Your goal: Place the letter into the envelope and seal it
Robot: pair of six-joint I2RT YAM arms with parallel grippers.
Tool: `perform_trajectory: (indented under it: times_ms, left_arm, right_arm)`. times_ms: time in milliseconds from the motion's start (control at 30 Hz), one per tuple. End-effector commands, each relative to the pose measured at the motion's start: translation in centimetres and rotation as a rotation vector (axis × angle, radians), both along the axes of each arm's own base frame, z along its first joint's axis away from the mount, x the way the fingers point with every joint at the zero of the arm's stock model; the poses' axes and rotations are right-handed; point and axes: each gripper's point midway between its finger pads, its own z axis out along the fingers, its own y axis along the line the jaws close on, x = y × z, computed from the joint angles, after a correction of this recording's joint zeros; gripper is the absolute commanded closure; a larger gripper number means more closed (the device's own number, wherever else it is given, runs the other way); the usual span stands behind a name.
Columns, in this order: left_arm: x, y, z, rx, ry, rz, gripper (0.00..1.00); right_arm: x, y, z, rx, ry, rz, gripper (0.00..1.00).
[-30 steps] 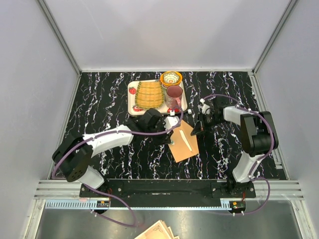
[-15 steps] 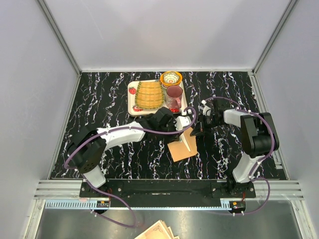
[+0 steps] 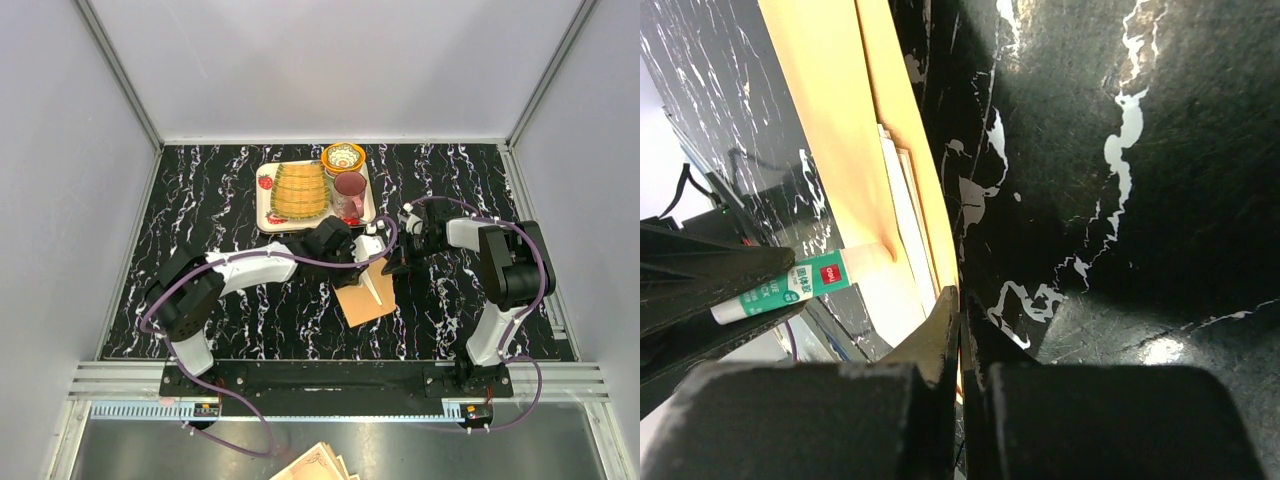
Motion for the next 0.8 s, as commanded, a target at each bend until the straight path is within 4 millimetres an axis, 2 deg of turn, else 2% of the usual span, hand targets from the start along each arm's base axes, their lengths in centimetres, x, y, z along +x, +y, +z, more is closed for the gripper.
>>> perform_trajectory:
  times_ms: [0,233,400,767]
  left_arm:
    - [1.6,-0.8,1.1,-0.018,-0.047,0.027,1.0]
    - [3.9,0.6,0.7,0.005,-0.06,0.1,1.0]
    - [4.8,0.8,0.8,0.016,-0.079,0.116,1.0]
    - [1.1,-0.9,0.8,0.002,-0.039,0.003,1.0]
  right_arm:
    - [1.5,-0.2,0.3,-0.027,-0.036,-0.023,1.0]
    - [1.2,-0.2,0.6,-0.029,-0.05,-0.027,1.0]
    - [1.3,-0.2,0.5,-0.031,-0.047,-0.03,1.0]
    - [1.3,-0.2,0.3,-0.033,-0.041,-0.031,1.0]
